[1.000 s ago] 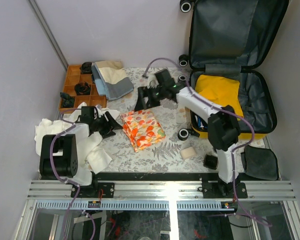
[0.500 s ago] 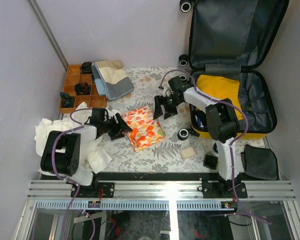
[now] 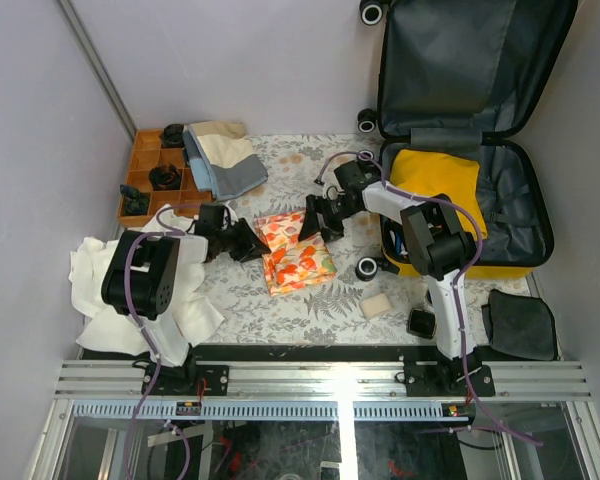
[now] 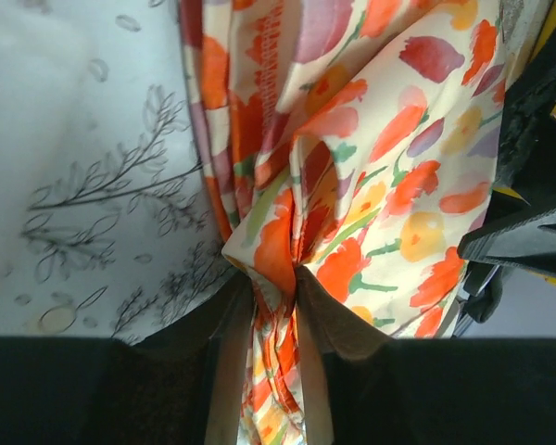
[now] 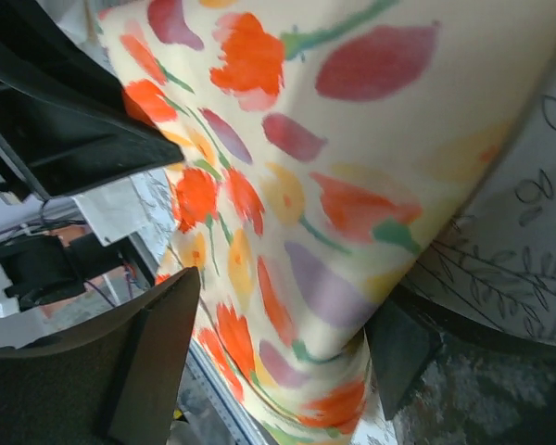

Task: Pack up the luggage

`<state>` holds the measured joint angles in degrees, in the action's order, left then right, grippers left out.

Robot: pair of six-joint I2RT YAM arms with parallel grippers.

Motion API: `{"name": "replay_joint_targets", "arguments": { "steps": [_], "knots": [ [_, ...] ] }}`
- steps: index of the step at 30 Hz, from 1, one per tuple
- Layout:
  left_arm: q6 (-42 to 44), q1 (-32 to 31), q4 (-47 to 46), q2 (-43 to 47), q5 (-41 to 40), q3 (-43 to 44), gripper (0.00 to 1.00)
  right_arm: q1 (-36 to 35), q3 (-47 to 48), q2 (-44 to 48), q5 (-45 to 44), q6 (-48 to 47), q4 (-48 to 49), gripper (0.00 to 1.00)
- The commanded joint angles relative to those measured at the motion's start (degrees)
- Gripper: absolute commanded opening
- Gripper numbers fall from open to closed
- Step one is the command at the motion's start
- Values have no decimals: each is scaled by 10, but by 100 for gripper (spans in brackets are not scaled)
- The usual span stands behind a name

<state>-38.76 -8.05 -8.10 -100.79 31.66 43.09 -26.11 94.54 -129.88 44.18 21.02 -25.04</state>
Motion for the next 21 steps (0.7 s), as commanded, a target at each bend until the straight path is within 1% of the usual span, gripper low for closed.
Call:
{"name": "replay_joint_targets", "arguments": {
  "steps": [1,3,5,8,9,10,11,12,14,18,19,20,21],
  "knots": [
    [12,-22,3,-47,-46,1,24,-17,-26,-51,2,39,50,73],
    [12,-24,4,-53,-41,7,24,-18,-25,-47,-1,45,60,64],
    [24,-23,18,-52,-44,17,24,-15,-18,-31,-15,37,55,44],
    [42,-14,31,-38,-40,19,24,-14,-3,8,-39,12,37,9],
    [45,-10,30,-29,-36,17,27,-14,-2,22,-46,6,33,1],
    [51,-8,31,-21,-34,17,31,-14,-2,35,-52,3,30,0],
    [59,-5,34,-11,-34,19,43,-14,13,48,-57,-5,23,0],
    [66,-3,37,2,-33,20,52,-14,24,60,-67,-16,6,0],
    [88,2,54,24,-41,29,66,-14,42,86,-86,-38,-34,0],
    [124,9,102,58,-74,50,88,-8,39,151,-126,-111,-108,0],
    [133,9,106,68,-80,53,96,-4,40,163,-134,-128,-127,0],
    [141,9,111,77,-83,54,100,0,40,174,-142,-142,-148,0],
    [148,9,114,84,-82,56,100,5,39,186,-149,-156,-164,0]
  ]
}}
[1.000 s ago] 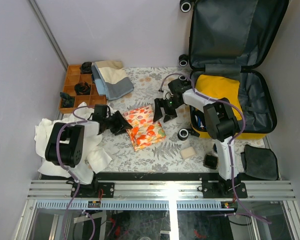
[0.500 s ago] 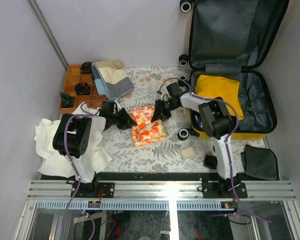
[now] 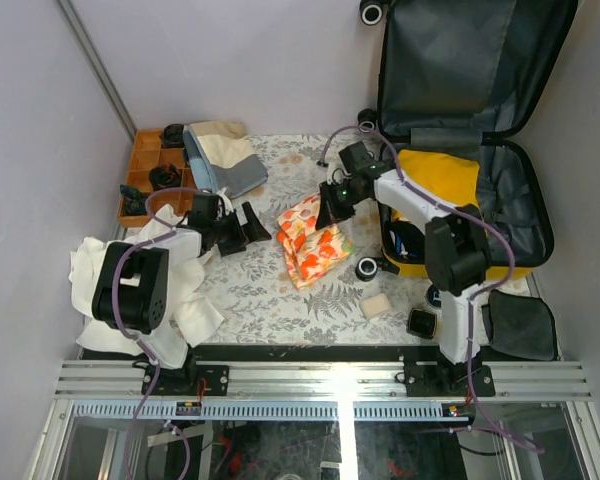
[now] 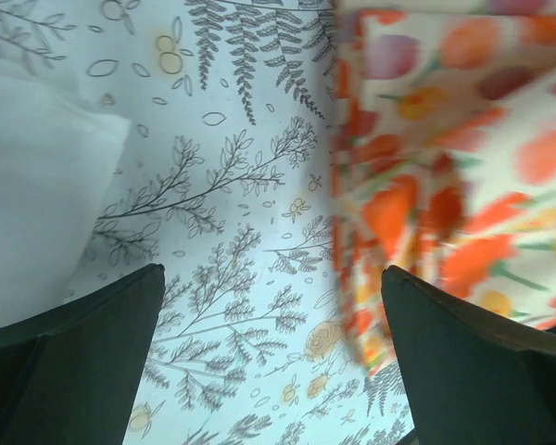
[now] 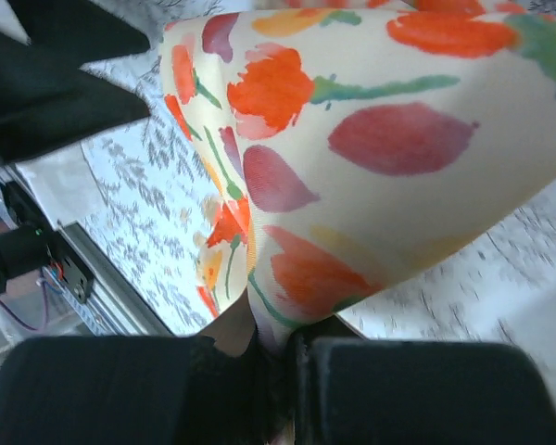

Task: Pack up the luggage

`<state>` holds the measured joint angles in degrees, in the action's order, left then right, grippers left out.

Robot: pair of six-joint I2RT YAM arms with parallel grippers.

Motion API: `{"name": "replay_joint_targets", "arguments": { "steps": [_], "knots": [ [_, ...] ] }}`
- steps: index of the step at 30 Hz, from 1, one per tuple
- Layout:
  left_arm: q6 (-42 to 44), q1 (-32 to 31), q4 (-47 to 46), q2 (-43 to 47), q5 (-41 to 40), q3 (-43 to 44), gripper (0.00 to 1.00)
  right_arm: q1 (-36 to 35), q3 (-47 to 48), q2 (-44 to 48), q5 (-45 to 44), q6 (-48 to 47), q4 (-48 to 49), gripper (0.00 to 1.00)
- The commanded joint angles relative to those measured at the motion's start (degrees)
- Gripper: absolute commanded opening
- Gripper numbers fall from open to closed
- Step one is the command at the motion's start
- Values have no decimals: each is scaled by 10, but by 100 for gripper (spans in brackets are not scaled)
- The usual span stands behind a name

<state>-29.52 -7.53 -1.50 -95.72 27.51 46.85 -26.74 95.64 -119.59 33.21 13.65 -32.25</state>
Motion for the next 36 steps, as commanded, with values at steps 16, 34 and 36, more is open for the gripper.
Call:
{"name": "replay_joint_targets", "arguments": {
  "steps": [16,34,36],
  "knots": [
    [71,-37,32,128,-35,-10,100,181,126,222,-139,-287,-278,0],
    [97,-40,61,137,-36,-1,100,449,330,-23,-168,-457,-238,0],
    [103,-40,68,133,-43,7,100,460,352,-61,-186,-468,-223,0]
  ]
}}
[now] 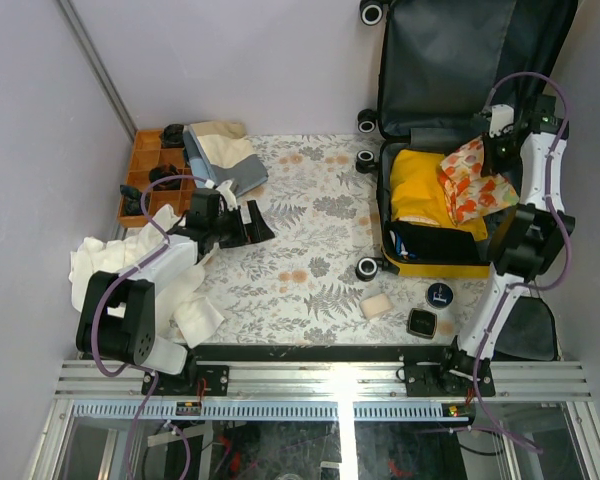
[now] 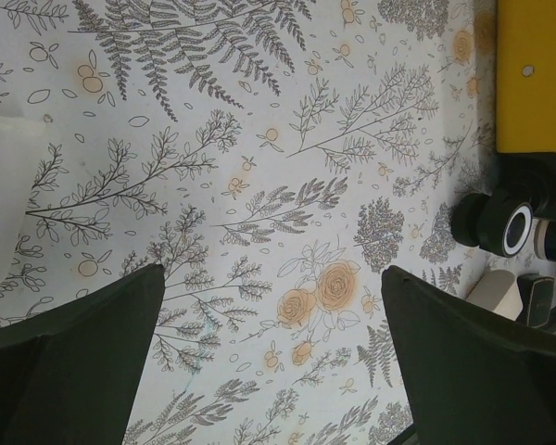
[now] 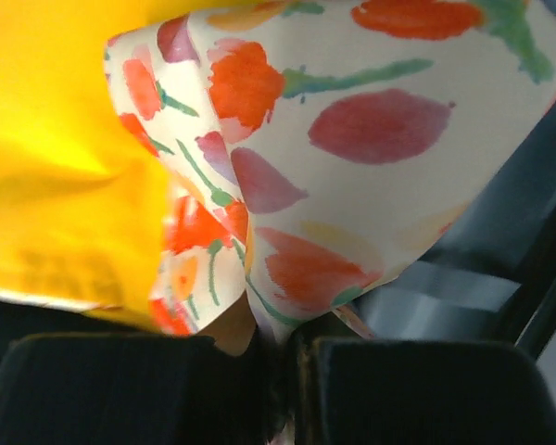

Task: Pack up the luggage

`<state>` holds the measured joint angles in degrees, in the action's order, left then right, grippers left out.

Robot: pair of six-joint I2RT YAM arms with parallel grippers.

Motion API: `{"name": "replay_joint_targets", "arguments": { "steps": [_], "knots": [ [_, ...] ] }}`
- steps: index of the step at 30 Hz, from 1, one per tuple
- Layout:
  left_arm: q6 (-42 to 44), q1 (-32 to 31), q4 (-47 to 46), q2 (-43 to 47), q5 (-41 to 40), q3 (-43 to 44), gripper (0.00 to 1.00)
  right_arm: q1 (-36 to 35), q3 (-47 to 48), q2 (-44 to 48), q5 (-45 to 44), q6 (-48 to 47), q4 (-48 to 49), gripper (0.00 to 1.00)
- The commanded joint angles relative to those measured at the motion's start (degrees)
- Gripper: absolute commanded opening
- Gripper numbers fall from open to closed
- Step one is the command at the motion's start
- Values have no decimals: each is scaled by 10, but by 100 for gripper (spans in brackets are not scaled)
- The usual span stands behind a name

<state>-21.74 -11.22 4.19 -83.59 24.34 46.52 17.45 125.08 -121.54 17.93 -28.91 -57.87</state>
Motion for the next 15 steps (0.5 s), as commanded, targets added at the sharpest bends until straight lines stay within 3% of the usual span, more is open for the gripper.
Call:
{"name": "replay_joint_targets", "arguments": {
  "steps": [1,15],
  "knots": [
    [28,-3,15,8,-13,14,100,24,66,-56,-47,-47,45,0],
    [95,-2,60,-23,-55,91,100,33,80,-159,-191,-103,208,1]
  ]
}}
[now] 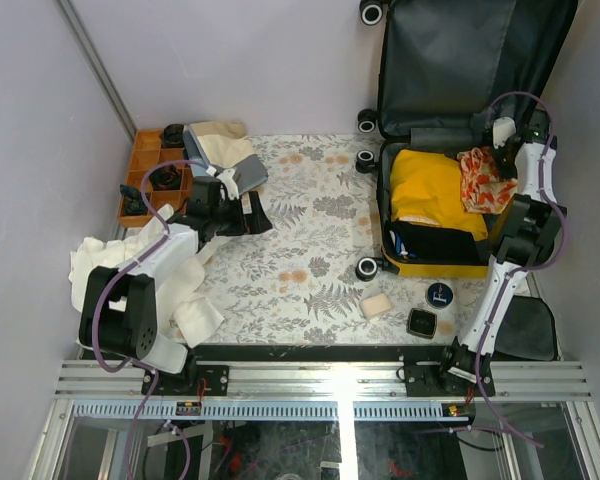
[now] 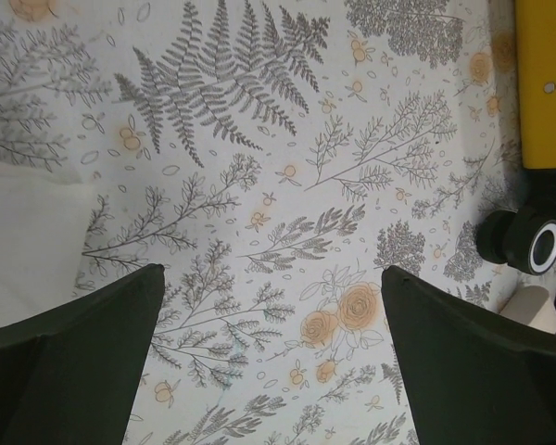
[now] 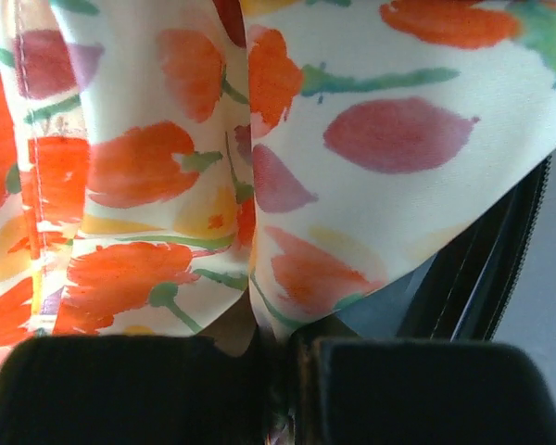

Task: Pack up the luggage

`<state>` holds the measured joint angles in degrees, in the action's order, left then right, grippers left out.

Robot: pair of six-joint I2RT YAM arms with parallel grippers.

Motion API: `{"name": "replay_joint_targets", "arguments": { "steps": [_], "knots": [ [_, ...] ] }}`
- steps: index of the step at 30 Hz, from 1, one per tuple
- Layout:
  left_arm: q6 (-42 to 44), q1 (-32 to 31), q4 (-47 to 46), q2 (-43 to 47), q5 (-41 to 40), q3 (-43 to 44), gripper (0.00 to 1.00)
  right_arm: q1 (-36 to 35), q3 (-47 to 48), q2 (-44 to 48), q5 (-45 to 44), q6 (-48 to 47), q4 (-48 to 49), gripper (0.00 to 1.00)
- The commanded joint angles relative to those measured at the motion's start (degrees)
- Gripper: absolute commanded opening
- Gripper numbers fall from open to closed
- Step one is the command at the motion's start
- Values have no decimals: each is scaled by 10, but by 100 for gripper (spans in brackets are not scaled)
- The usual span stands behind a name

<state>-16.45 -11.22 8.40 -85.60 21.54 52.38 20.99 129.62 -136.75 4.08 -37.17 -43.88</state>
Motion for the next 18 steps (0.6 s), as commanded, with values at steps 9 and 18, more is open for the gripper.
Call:
{"name": "replay_joint_targets", "arguments": {
  "steps": [9,18],
  "knots": [
    [110,10,59,-24,-50,111,100,-6,34,30,-26,-19,47,86],
    [233,79,153,-141,-55,288,100,-11,49,103,48,24,9,94]
  ]
}}
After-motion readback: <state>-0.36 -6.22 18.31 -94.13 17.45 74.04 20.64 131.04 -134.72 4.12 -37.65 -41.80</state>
